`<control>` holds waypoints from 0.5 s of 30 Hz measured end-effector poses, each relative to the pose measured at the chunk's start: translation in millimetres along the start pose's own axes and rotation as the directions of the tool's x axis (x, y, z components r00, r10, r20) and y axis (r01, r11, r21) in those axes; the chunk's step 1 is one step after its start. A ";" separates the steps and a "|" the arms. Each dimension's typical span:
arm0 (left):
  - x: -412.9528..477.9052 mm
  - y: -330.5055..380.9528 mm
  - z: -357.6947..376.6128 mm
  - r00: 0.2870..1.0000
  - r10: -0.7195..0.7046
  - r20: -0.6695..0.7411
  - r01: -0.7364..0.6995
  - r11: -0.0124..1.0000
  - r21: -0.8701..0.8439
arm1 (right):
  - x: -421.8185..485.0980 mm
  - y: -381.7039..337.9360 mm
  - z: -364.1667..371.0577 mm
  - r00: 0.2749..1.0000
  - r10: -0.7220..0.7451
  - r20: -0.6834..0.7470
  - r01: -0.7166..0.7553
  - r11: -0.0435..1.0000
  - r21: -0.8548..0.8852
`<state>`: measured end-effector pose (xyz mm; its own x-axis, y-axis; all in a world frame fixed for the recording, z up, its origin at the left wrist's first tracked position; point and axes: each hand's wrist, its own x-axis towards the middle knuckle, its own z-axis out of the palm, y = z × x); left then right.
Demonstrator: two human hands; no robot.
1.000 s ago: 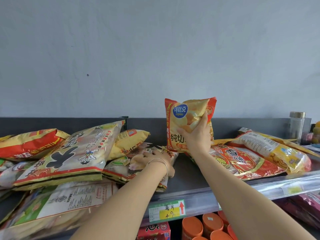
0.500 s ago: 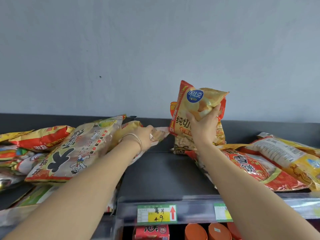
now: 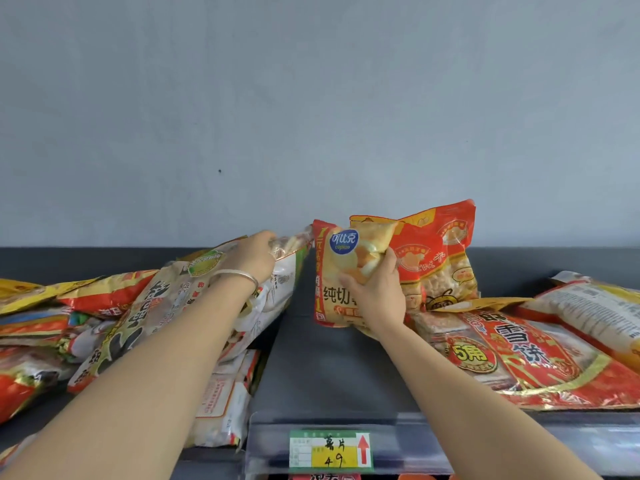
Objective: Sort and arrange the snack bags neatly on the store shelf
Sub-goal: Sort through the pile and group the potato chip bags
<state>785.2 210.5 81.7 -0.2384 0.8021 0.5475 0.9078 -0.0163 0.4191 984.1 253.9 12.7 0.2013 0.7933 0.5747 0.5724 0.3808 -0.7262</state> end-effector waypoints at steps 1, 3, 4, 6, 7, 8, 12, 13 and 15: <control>2.0 -3.3 -0.7 1.000 -0.004 -0.009 0.004 1.000 -0.023 | -0.2 -3.1 7.4 0.999 0.032 0.016 -0.033 0.999 0.038; 6.2 -11.2 -2.6 1.000 -0.011 -0.022 0.010 0.998 -0.062 | -0.6 -9.3 21.4 0.996 0.079 0.051 -0.084 0.991 0.102; 8.2 -15.2 -3.8 1.000 -0.010 -0.026 0.008 0.997 -0.072 | -2.3 -11.0 27.7 0.994 0.095 0.061 -0.102 0.988 0.118; 11.9 -22.7 -6.5 1.000 0.006 -0.030 -0.008 0.997 -0.083 | -8.1 -10.7 39.2 0.990 0.122 0.070 -0.128 0.987 0.092; 13.8 -25.8 -7.6 0.999 0.016 -0.029 -0.019 0.996 -0.086 | -11.4 -8.8 44.4 0.988 0.132 0.074 -0.136 0.989 0.051; 15.9 -28.5 -8.6 0.999 0.026 -0.027 -0.028 0.996 -0.088 | -14.2 -6.5 49.5 0.987 0.140 0.079 -0.142 0.990 0.009; 20.5 -33.0 -12.2 0.998 0.064 0.007 -0.063 0.994 -0.086 | -4.9 -4.9 62.4 0.980 0.141 0.141 -0.145 0.989 0.016; 20.2 -33.0 -12.8 0.997 0.075 0.017 -0.073 0.994 -0.084 | 1.4 -5.0 62.6 0.976 0.135 0.169 -0.147 0.987 0.057; 18.4 -33.0 -13.0 0.996 0.085 0.023 -0.082 0.993 -0.090 | 14.6 -2.4 60.2 0.967 0.116 0.228 -0.142 0.985 0.101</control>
<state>746.4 218.1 87.4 -0.1525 0.8115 0.5641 0.8895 -0.1361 0.4362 937.8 293.1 0.1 0.0797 0.9196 0.3848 0.4548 0.3099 -0.8349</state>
